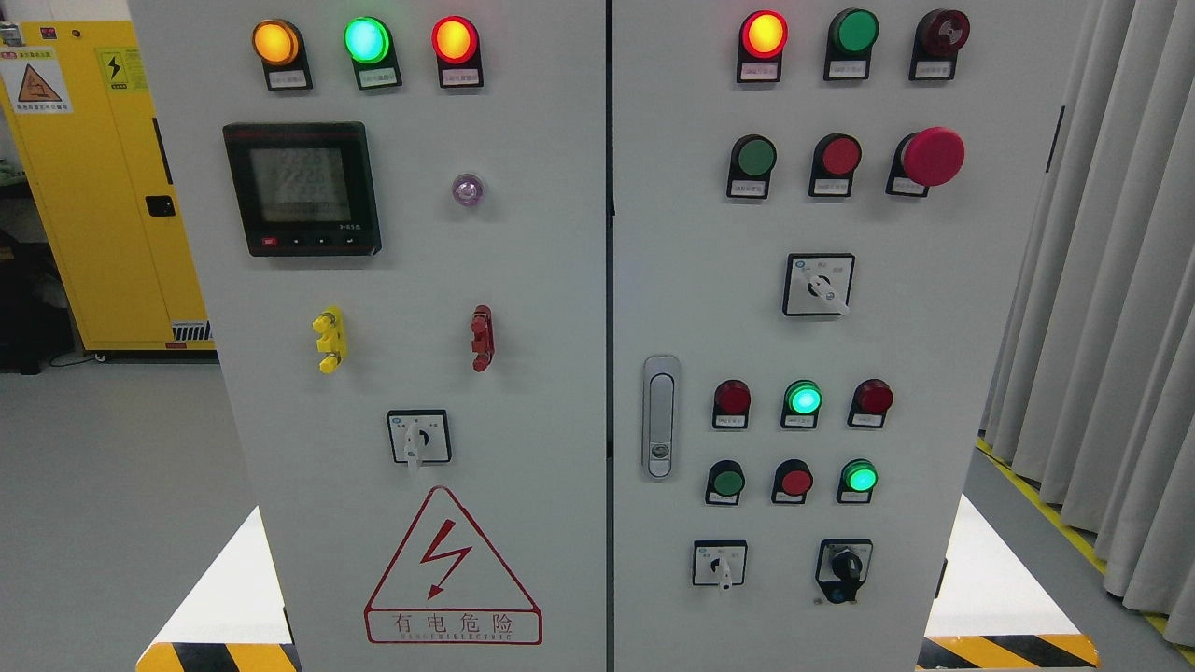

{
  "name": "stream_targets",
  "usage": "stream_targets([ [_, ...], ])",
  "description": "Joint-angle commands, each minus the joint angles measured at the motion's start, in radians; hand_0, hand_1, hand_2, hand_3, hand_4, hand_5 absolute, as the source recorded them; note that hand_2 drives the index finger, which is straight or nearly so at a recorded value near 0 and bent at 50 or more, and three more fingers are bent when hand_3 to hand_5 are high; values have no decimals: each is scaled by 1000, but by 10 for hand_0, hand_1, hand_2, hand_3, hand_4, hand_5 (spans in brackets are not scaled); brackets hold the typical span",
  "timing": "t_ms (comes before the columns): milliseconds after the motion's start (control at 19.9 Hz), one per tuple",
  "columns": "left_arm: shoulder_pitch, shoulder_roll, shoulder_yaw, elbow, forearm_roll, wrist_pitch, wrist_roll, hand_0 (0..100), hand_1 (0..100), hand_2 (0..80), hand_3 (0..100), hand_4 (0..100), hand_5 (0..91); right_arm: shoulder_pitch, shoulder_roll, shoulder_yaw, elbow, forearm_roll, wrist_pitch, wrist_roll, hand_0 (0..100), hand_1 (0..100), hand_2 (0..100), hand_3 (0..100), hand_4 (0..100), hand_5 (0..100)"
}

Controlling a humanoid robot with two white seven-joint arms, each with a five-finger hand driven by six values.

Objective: Turn on light switch 1

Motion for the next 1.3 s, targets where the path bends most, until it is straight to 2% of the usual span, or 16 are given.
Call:
stream_targets([
  [0,0,1,2,-8,2,-12,12,230,117,0,0,0,0,0,0,0,0,0,-1,1,0,500,40,0,0,0],
  [251,2,1,3,-36,2,-23,52,228,116,0,0,0,0,0,0,0,0,0,-1,1,0,500,40,0,0,0],
  [401,32,-4,11,-195,2,-47,141,222,121,0,0,0,0,0,0,0,0,0,-1,1,0,500,40,0,0,0],
  [602,74,-19,11,-384,0,-110,193,214,156,0,0,0,0,0,0,0,0,0,-1,1,0,500,40,0,0,0],
  [652,87,-19,9,-427,0,-133,199,216,168,0,12,99,0,0,0,0,0,0,-1,1,0,500,40,0,0,0],
  [702,98,-18,11,-474,0,-150,201,219,176,0,97,158,0,0,0,0,0,0,-1,-1,0,500,40,0,0,0],
  [752,107,-16,11,-526,0,-156,202,222,190,0,143,180,0,0,0,0,0,0,-1,-1,0,500,40,0,0,0],
  [852,127,-11,15,-643,-1,-156,208,239,238,20,230,286,0,0,0,0,0,0,-1,1,0,500,40,0,0,0],
  [903,132,-11,27,-701,-1,-158,225,239,238,20,230,286,0,0,0,0,0,0,-1,1,0,500,40,0,0,0],
  [953,133,-10,32,-761,-3,-158,253,251,283,69,264,334,48,0,0,0,0,0,-1,1,0,500,40,0,0,0],
  [1003,135,-8,32,-821,-3,-158,277,257,352,173,374,454,177,0,0,0,0,0,-1,1,0,500,40,0,0,0],
  [1103,153,-5,32,-954,-4,-158,291,255,367,171,381,463,189,0,0,0,0,0,-1,1,0,500,40,0,0,0],
  [1153,160,-1,32,-1020,-3,-156,293,256,395,202,421,490,239,0,0,0,0,0,-1,1,0,500,40,0,0,0],
  [1203,166,2,34,-1082,-3,-156,291,243,477,258,508,595,410,0,0,0,0,0,-1,1,0,500,40,0,0,0],
  [1253,170,4,34,-1140,-3,-155,290,206,515,321,595,700,573,0,0,0,0,0,-1,-1,0,500,40,0,0,0],
])
